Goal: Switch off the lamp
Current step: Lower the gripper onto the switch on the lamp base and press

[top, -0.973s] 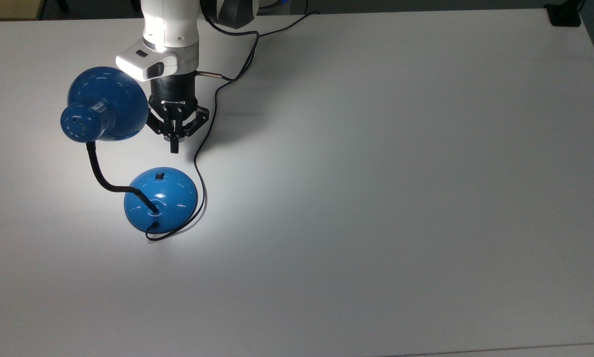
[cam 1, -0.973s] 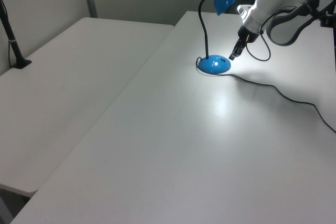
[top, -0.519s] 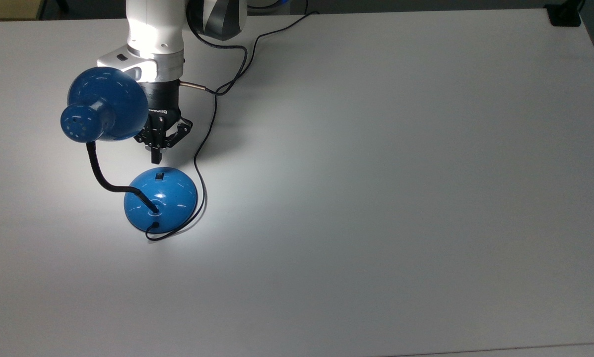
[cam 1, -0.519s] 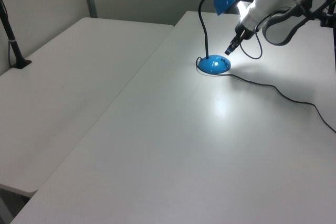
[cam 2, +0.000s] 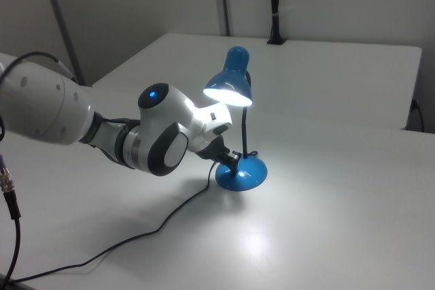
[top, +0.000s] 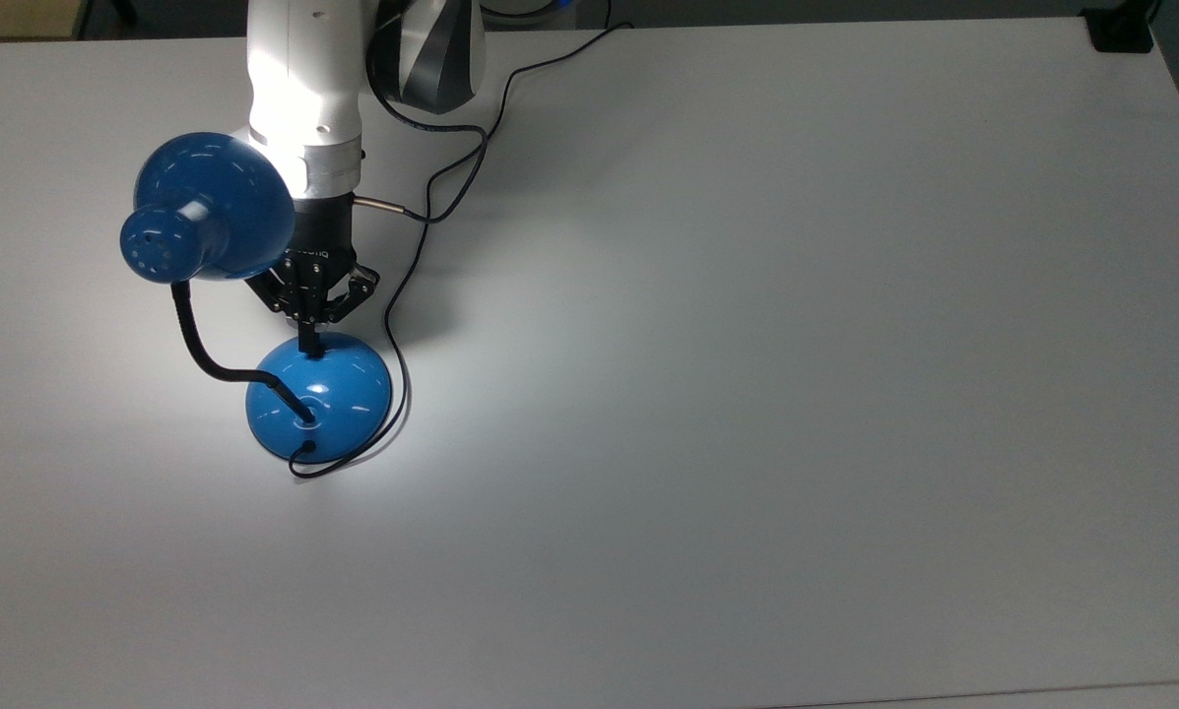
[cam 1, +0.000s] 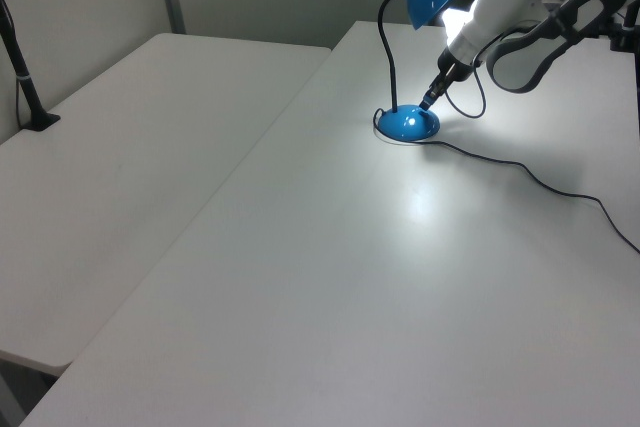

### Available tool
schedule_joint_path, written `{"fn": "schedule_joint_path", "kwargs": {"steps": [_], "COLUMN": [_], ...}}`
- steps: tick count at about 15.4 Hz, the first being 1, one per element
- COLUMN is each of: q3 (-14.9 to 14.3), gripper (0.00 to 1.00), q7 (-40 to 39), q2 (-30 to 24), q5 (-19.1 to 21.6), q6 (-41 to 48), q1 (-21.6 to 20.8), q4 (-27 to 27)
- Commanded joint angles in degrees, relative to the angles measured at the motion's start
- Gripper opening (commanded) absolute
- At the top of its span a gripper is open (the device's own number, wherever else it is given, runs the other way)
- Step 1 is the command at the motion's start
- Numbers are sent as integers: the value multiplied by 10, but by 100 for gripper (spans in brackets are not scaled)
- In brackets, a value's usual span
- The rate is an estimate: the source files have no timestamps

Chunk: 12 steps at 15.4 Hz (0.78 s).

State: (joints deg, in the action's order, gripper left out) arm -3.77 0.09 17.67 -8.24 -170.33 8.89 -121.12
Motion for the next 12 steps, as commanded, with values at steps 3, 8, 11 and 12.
{"fn": "schedule_joint_path", "kwargs": {"steps": [3, 8, 11, 12], "q3": [-9, -10, -10, -9], "gripper": [0, 0, 0, 0], "q7": [10, 6, 4, 4], "q2": [-2, -8, -16, -15], "q5": [-3, -5, -6, -6], "q6": [-11, -10, -10, -9], "q1": [-4, -3, -3, -3], "q4": [0, -11, -20, -20]}}
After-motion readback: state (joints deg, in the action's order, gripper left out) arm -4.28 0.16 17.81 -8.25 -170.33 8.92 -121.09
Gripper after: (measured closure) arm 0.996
